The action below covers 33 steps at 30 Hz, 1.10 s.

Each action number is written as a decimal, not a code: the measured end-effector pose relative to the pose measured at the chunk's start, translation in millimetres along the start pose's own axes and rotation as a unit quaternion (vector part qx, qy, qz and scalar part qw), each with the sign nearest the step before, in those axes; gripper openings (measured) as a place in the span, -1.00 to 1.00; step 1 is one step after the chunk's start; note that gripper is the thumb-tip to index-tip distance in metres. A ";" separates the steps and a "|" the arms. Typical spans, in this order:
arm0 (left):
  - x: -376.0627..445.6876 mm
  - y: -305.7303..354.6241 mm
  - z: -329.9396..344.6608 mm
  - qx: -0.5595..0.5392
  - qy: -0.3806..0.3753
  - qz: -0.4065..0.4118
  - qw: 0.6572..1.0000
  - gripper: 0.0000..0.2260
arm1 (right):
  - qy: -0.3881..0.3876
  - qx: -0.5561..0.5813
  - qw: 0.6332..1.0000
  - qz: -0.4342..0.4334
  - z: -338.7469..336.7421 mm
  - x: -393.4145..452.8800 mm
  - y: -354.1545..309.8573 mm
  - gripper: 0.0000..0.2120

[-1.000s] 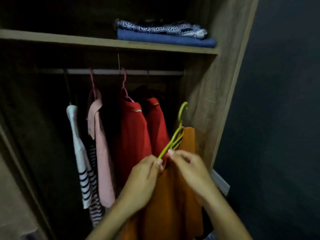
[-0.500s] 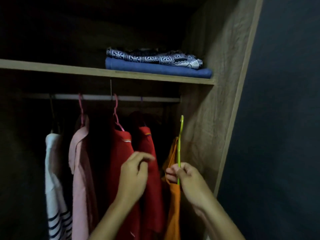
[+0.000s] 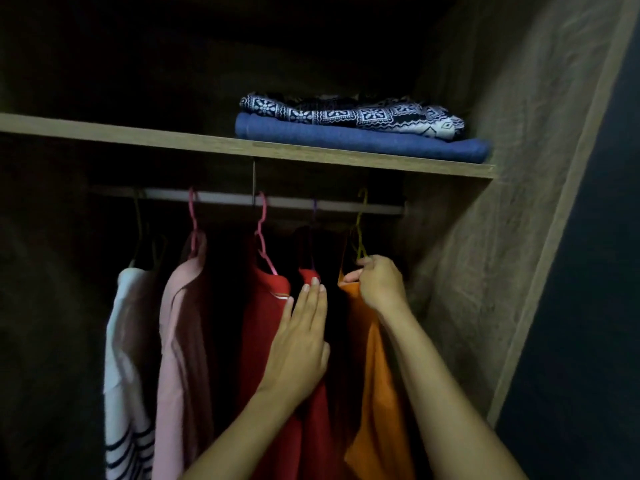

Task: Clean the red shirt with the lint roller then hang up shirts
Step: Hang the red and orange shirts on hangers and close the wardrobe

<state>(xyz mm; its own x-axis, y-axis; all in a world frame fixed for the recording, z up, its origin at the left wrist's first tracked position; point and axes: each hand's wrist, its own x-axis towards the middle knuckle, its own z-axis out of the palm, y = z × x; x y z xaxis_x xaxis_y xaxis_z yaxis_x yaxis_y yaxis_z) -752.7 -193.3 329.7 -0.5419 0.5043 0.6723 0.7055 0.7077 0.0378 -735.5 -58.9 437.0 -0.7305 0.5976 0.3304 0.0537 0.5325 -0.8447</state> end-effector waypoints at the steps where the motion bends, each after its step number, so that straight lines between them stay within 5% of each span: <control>1: -0.8 -1.4 0.0 0.003 -0.004 0.000 1.000 -0.20 | -0.003 -0.001 1.000 0.010 1.7 5.8 1.5 -0.68; 6: -6.3 -6.1 2.8 -0.002 0.003 0.000 1.000 -0.24 | -0.025 -0.022 0.999 0.034 20.0 14.9 28.0 -0.70; 10: -8.9 -8.8 0.8 -0.003 -0.004 -0.015 1.000 -0.17 | 0.032 -0.048 0.997 -0.057 16.0 -11.8 45.6 -0.71; 13: -18.2 -6.1 -2.3 0.011 -0.012 -0.027 1.000 -0.10 | 0.030 -0.065 0.993 -0.092 13.5 -56.2 72.7 -0.52; 19: -49.0 0.4 -4.7 0.027 -0.043 -0.030 0.998 0.05 | -0.014 -0.112 0.993 -0.039 26.8 -131.2 139.0 -0.74; 22: -59.8 2.8 -6.7 -0.006 -0.035 -0.052 0.998 0.05 | 0.001 -0.100 0.994 -0.041 22.4 -148.2 147.0 -0.69; 26: -86.1 3.5 -1.4 -0.066 -0.015 -0.051 0.996 0.09 | -0.082 -0.114 0.990 -0.015 16.9 -167.7 154.3 -0.61; 33: -132.7 2.4 13.6 -0.151 0.037 -0.159 0.975 -0.32 | -0.109 -0.145 0.981 0.067 26.7 -201.6 171.3 -0.72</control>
<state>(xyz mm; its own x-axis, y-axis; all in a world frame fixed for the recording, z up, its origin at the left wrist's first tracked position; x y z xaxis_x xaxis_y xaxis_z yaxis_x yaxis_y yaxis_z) -685.4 -251.8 230.5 -0.7280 0.2384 0.6428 0.6162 0.6385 0.4611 -597.1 -104.2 214.5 -0.8300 0.5488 0.0998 0.3280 0.6249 -0.7085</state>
